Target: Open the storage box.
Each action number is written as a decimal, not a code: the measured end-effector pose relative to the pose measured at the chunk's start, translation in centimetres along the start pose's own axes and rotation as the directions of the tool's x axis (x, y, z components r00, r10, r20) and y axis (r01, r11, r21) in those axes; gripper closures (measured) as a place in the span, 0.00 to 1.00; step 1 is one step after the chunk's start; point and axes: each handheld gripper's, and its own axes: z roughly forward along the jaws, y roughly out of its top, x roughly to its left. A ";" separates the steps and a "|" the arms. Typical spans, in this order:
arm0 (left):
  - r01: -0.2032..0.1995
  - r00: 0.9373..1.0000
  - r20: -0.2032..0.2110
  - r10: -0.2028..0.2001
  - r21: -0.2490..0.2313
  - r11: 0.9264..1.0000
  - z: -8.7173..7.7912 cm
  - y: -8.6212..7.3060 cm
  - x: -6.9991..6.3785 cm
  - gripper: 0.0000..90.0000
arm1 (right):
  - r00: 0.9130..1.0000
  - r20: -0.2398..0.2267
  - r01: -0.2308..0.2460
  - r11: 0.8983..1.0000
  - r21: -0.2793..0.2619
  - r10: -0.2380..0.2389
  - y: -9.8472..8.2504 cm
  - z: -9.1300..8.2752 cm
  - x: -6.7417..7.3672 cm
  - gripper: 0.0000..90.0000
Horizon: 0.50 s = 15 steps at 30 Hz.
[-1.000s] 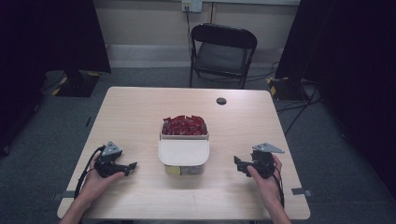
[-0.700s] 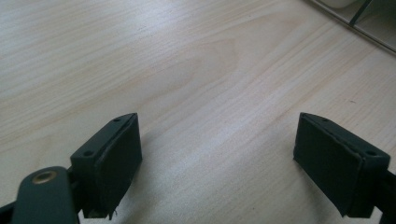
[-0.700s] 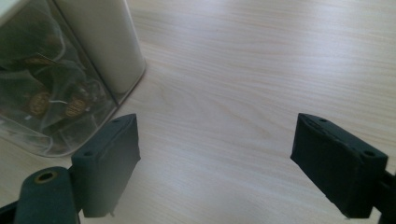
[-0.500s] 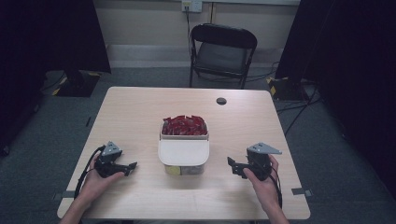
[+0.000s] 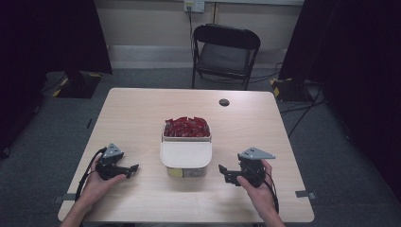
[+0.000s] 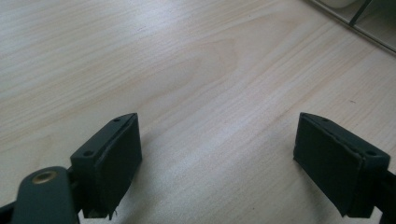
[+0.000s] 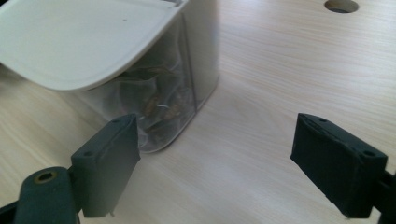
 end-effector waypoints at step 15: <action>0.000 1.000 0.000 0.000 0.000 1.000 0.0 0.0 0.0 0.16 | 0.998 -0.056 0.037 0.999 0.003 -0.037 -0.1 0.5 1.9 0.16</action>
